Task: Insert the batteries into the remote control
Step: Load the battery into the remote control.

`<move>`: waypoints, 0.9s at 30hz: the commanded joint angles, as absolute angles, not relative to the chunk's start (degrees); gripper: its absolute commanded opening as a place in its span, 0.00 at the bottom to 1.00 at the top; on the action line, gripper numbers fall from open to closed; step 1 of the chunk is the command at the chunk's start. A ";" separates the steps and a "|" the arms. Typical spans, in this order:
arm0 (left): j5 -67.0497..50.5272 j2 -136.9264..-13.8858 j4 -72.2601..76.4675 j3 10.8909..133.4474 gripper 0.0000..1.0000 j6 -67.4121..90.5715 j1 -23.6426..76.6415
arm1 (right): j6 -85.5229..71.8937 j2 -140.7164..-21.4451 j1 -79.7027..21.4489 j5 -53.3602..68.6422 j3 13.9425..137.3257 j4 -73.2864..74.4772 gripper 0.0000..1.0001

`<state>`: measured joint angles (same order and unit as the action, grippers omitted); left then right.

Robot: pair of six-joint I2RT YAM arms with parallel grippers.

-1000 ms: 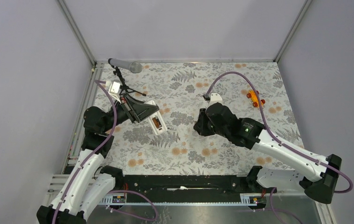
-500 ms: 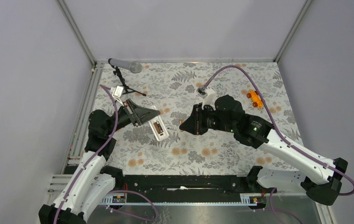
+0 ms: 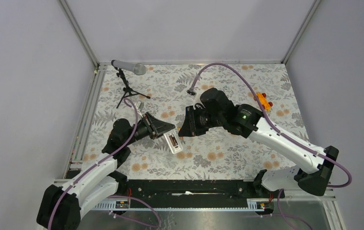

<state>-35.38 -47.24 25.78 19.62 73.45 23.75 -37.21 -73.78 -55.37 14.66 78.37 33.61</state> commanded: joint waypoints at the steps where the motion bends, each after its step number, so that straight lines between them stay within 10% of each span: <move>1: -29.61 -48.96 36.27 18.82 0.00 76.84 25.95 | -36.16 -77.12 -55.28 16.44 83.77 42.80 0.17; 27: -29.49 -54.77 37.80 20.13 0.00 77.35 27.51 | -33.90 -89.77 -57.73 13.13 91.06 49.03 0.18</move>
<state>-30.57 -54.83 33.19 18.22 76.90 27.20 -34.74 -88.79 -56.82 14.20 87.77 48.27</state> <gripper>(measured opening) 0.266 0.195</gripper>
